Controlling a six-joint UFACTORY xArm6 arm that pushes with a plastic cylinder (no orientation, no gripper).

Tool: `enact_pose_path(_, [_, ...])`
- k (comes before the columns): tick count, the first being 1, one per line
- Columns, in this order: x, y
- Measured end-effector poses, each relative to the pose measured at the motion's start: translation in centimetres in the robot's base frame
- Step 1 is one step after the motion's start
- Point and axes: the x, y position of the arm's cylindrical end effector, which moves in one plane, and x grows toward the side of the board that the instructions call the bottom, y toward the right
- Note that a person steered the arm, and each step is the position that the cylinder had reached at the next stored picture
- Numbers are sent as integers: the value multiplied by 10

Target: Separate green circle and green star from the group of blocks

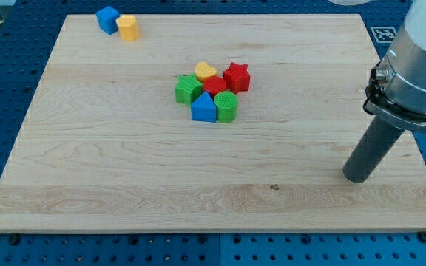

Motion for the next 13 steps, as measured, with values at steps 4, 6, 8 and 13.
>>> enact_pose_path(4, [-70, -44])
enact_pose_path(6, [-97, -57])
enact_pose_path(8, [-94, -99])
enact_pose_path(13, [-109, -179])
